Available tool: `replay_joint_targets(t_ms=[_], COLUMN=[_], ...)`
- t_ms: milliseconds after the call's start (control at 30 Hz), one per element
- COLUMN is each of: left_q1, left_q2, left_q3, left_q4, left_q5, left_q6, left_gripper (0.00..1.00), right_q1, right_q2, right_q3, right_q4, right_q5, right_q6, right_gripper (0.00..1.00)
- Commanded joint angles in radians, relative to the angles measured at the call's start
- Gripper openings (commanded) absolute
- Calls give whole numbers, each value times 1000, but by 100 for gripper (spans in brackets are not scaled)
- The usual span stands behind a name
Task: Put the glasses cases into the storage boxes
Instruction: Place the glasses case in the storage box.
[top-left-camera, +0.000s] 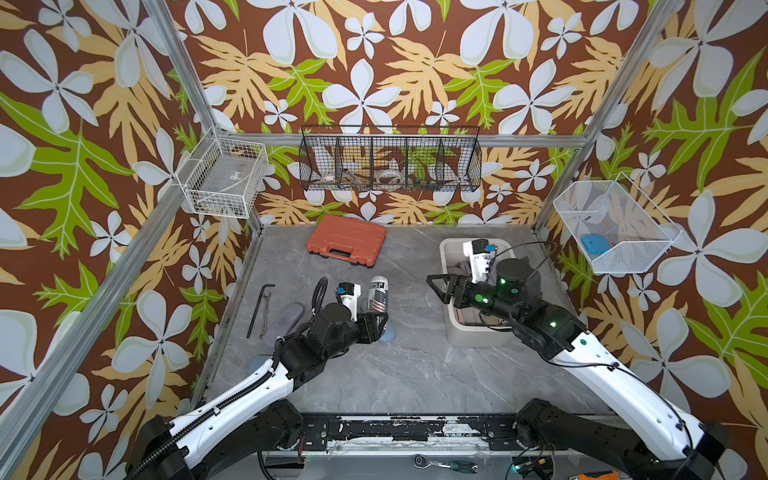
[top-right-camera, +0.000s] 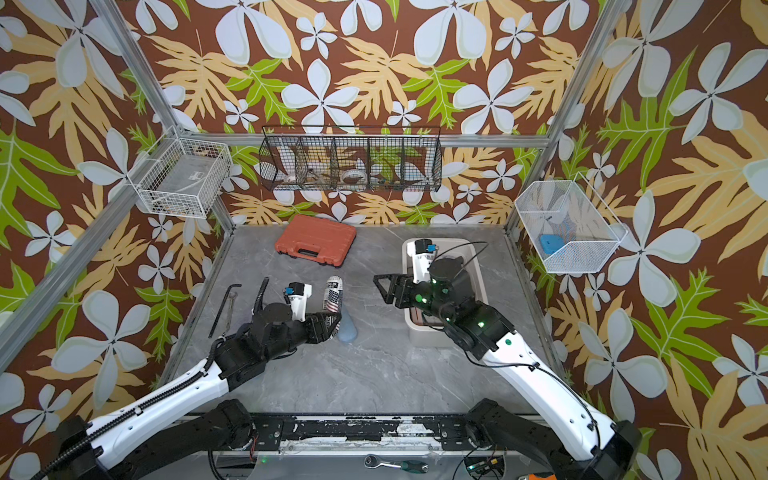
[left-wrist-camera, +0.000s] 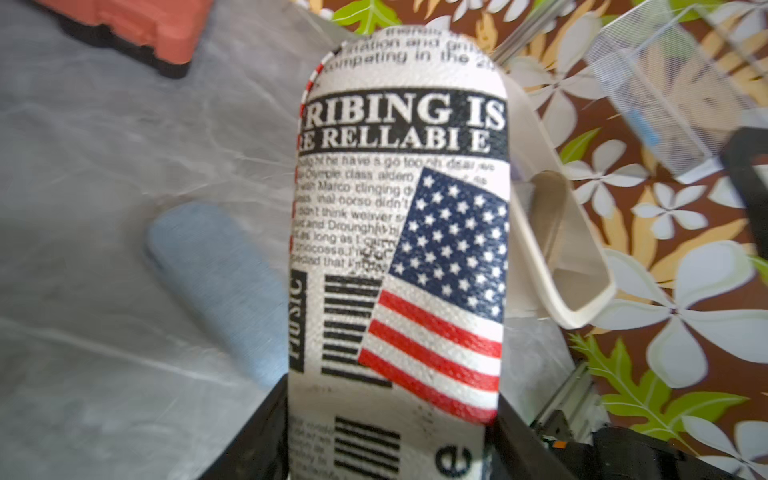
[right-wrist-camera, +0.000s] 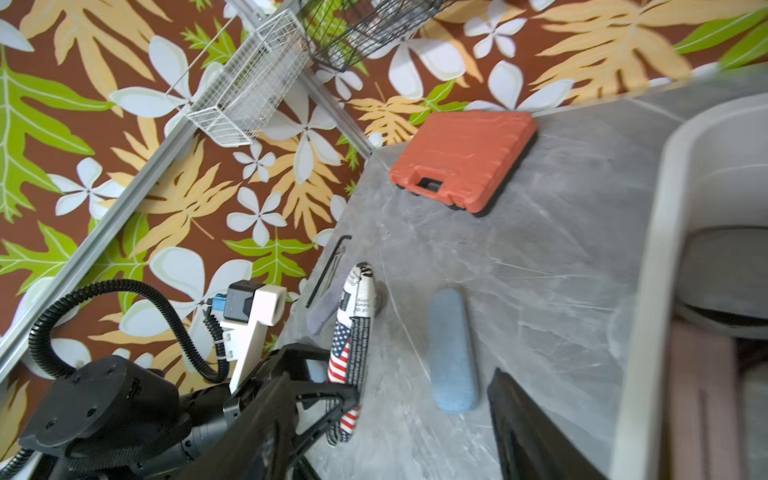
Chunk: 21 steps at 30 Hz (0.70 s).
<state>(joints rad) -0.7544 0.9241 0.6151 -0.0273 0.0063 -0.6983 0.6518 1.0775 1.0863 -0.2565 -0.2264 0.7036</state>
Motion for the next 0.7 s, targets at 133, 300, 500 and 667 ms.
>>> replay_joint_targets(t_ms=[133,300,500,667], left_q1=[-36,-39,-39,-39], left_q2=[67,55,41,47], left_q3=[66,62,58,46], left_q4=[153,159,158,172], left_q5=[12,13,14,12], left_q6=[46,48,57,52], left_gripper=[46,46,46,48], right_q1=[96,124,149,163], right_q2=[170,256,330,342], right_q3=[89,120,144,146], right_q4=[108,121,128,131], right_q5=[27,29,28,36], right_q6=[32,54,61,58], right_gripper=[74,67,59,35])
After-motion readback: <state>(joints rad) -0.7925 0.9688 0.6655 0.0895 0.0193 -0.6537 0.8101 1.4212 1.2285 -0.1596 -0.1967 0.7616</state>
